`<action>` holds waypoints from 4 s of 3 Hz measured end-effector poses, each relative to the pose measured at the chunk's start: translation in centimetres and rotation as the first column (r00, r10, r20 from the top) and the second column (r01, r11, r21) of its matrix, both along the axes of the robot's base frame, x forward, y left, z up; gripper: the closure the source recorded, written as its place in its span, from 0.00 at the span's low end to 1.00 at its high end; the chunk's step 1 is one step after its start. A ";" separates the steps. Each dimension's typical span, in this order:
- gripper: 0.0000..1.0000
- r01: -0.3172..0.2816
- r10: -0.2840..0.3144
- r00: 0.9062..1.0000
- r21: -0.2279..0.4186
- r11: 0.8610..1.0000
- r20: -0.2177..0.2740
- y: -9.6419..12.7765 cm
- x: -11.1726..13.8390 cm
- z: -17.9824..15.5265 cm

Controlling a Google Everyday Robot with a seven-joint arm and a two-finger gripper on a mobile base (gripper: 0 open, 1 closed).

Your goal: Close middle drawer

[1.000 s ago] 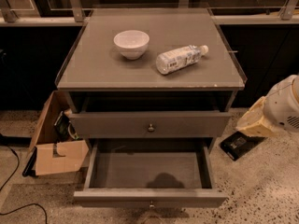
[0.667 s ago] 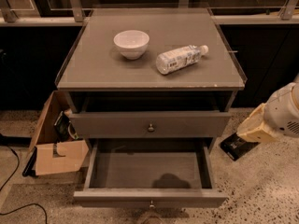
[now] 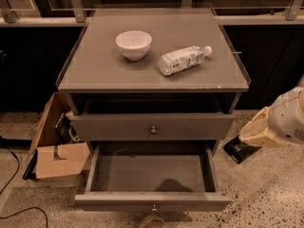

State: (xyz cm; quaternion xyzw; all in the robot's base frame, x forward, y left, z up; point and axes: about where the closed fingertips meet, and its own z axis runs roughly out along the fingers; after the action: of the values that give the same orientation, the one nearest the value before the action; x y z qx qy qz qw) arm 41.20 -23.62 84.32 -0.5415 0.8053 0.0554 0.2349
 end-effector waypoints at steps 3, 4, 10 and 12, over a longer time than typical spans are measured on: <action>1.00 0.067 -0.068 0.998 0.199 0.978 -0.005 -0.4 -3.5 -8.3; 1.00 0.059 -0.058 0.998 0.206 0.977 -0.013 -0.3 -3.6 -8.6; 1.00 0.068 0.039 0.968 0.406 0.911 -0.249 -0.7 -5.6 -20.3; 1.00 0.171 0.006 0.936 0.469 0.866 -0.353 -1.6 -6.5 -27.2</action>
Offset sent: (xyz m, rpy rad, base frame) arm -0.0435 -0.0013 -0.0671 0.2423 -0.0605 -0.0585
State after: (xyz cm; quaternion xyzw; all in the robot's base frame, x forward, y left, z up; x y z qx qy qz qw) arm 34.65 -25.25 57.16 -0.4100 0.8156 0.3417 0.2235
